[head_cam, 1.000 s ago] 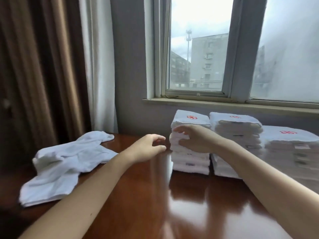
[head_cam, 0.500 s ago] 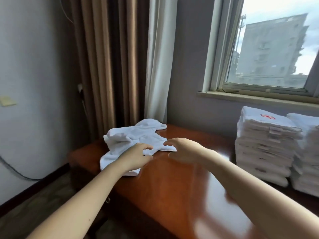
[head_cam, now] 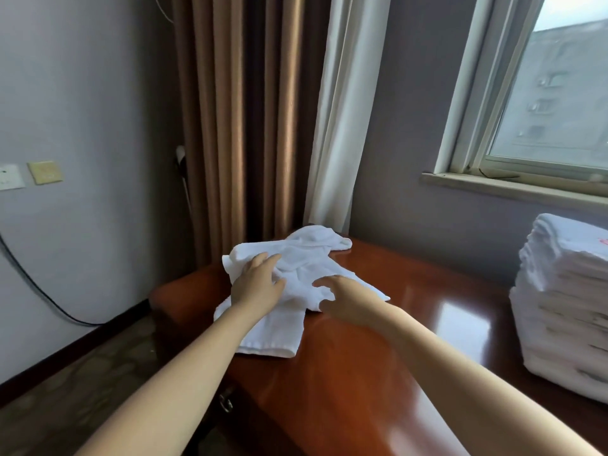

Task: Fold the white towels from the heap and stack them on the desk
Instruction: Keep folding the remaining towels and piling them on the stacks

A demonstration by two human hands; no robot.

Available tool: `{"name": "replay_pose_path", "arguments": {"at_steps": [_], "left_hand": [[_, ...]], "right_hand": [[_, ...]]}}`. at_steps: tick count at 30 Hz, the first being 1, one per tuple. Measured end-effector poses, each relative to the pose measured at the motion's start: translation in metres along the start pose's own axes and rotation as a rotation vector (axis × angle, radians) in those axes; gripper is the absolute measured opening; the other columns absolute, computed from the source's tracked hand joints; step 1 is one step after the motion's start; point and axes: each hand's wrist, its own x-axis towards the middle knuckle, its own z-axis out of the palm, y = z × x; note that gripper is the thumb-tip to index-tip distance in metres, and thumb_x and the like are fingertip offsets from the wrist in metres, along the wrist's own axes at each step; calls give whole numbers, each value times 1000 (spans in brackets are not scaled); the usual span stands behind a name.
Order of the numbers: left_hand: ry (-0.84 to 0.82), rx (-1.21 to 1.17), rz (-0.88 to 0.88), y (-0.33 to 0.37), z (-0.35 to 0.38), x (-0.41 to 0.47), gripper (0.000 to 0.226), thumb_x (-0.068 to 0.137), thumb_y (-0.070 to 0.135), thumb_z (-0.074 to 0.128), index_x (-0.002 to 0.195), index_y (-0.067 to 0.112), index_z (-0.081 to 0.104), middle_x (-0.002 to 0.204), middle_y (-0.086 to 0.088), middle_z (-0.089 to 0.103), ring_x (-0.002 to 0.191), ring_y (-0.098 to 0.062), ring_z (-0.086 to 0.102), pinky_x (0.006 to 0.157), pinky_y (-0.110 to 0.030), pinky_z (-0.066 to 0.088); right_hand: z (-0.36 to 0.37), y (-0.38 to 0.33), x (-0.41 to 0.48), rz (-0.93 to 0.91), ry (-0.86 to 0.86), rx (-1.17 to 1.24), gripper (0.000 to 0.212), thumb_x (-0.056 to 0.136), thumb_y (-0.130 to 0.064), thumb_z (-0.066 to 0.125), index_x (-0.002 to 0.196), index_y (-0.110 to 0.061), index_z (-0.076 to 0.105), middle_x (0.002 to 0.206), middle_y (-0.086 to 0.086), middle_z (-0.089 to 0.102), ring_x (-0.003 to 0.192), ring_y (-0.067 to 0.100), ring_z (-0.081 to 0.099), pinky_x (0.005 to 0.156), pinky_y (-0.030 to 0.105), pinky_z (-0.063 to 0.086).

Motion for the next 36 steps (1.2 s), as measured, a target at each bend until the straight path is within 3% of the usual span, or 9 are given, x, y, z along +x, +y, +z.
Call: {"name": "replay_pose_path", "arguments": {"at_steps": [5,8,12,15,18,22,26,30,36], "left_hand": [[64,-36,-104,-5,14,19,44,93,36,57,136,27,53,132,3,52,115,-21,55,71,-30,43],[97,-40,-141,-5,18,25,14,92,31,56,101,24,65,106,7,61,93,-15,59,63,-28,44],[124,-86,-95,4,13,27,24,96,19,48,73,17,55,80,1,59,70,-17,55,55,-30,42],[216,-408,57,25,2,20,21,98,16,48,80,11,58,83,2,60,76,-17,58,65,-30,48],[261,-544,318,64,-15,5,13,101,21,51,93,16,60,91,12,63,87,-2,60,75,-15,46],[260,-632,575,111,-36,-15,11,100,22,54,98,15,62,86,16,64,85,0,62,75,-13,46],[266,-701,671,145,-50,-36,16,99,27,53,99,14,62,87,14,65,84,-3,63,76,-18,48],[249,-727,739,182,-52,-61,16,99,22,54,101,8,63,92,7,65,83,1,59,77,-14,44],[106,-832,673,234,-33,-111,12,97,29,59,98,19,64,88,14,66,81,0,61,73,-17,49]], "right_hand": [[10,14,14,28,7,93,50,90,-26,56,139,-34,48,135,-5,56,118,13,55,85,28,50],[14,20,19,42,-10,175,50,90,-26,56,139,-34,48,138,-9,54,122,10,52,87,26,49],[12,22,19,82,8,366,54,91,-22,59,143,-30,44,140,-6,52,116,11,55,92,29,52],[2,18,11,83,75,532,69,92,-19,61,151,-31,28,144,-2,46,108,13,60,89,32,54],[-16,13,2,-24,247,591,76,95,-15,60,155,-29,16,156,-5,29,124,12,48,102,28,42],[-50,9,-23,-156,372,804,50,101,-20,52,147,-28,36,142,1,52,131,16,50,109,34,41],[-79,15,-60,-142,462,784,23,99,-17,55,121,-26,55,128,3,61,118,12,58,97,30,49],[-99,24,-107,-125,619,706,11,100,-14,53,100,-3,55,82,1,54,73,4,49,69,23,42],[-116,53,-190,29,697,720,14,102,-11,49,98,2,53,82,10,48,76,14,43,66,28,36]]}}
